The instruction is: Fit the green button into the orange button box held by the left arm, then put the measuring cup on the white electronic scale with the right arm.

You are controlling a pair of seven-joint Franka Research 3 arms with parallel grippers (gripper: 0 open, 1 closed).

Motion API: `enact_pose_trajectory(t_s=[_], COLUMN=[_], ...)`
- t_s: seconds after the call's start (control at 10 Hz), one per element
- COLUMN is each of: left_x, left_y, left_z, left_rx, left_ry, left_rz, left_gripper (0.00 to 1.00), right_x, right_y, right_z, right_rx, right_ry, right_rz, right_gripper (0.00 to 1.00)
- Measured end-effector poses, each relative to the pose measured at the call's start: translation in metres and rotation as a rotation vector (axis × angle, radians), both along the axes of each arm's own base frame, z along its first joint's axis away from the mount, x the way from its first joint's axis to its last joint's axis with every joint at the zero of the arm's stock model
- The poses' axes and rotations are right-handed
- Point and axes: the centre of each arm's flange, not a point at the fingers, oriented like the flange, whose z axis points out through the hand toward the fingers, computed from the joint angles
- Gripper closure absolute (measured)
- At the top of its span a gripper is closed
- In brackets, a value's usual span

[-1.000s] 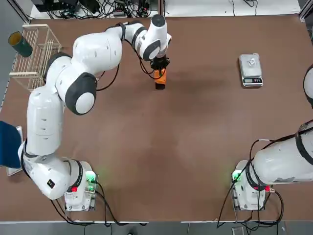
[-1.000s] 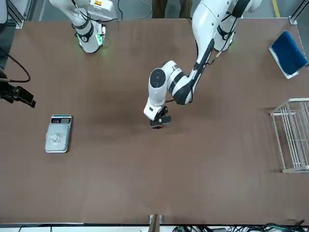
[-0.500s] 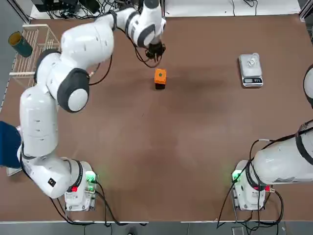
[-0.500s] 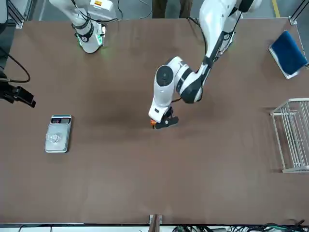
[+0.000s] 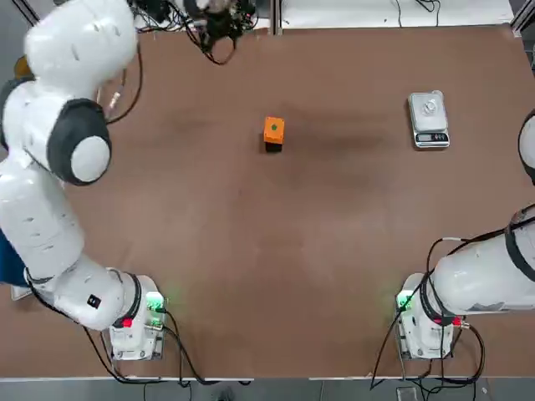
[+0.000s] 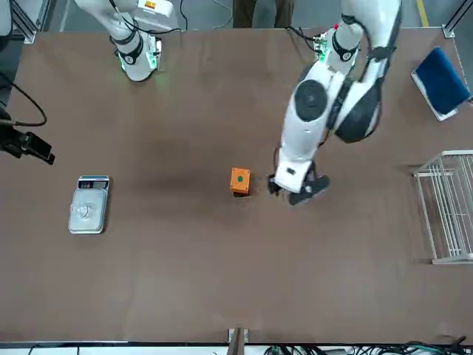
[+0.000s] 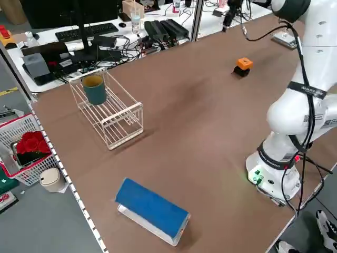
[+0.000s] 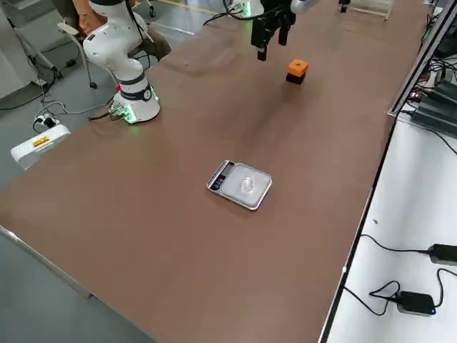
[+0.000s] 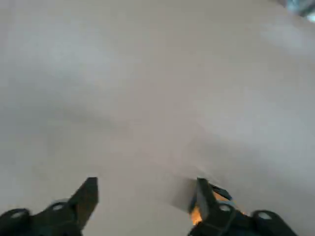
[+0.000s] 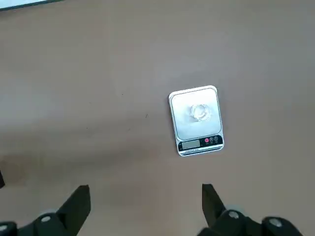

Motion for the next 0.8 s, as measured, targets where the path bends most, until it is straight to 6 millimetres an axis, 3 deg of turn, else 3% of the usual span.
enact_pose_trajectory(t_s=[0.2, 0.6, 0.7, 0.8], left_x=[0.01, 0.016, 0.013, 0.01], left_y=[0.066, 0.215, 0.238, 0.248], left_z=[0.042, 0.088, 0.096, 0.101], left_rx=[0.004, -0.112, -0.12, -0.119], left_ry=[0.006, 0.112, 0.121, 0.121], left_rz=[0.002, -0.175, -0.248, -0.295], left_gripper=[0.0, 0.0, 0.0, 0.0], right_x=[0.0, 0.0, 0.0, 0.0], right_y=[0.0, 0.0, 0.0, 0.0], right_z=[0.0, 0.0, 0.0, 0.0], right_rx=[0.0, 0.0, 0.0, 0.0], right_ry=[0.0, 0.0, 0.001, 0.001], right_rz=[0.0, 0.0, 0.0, 0.0], right_gripper=[0.0, 0.0, 0.0, 0.0])
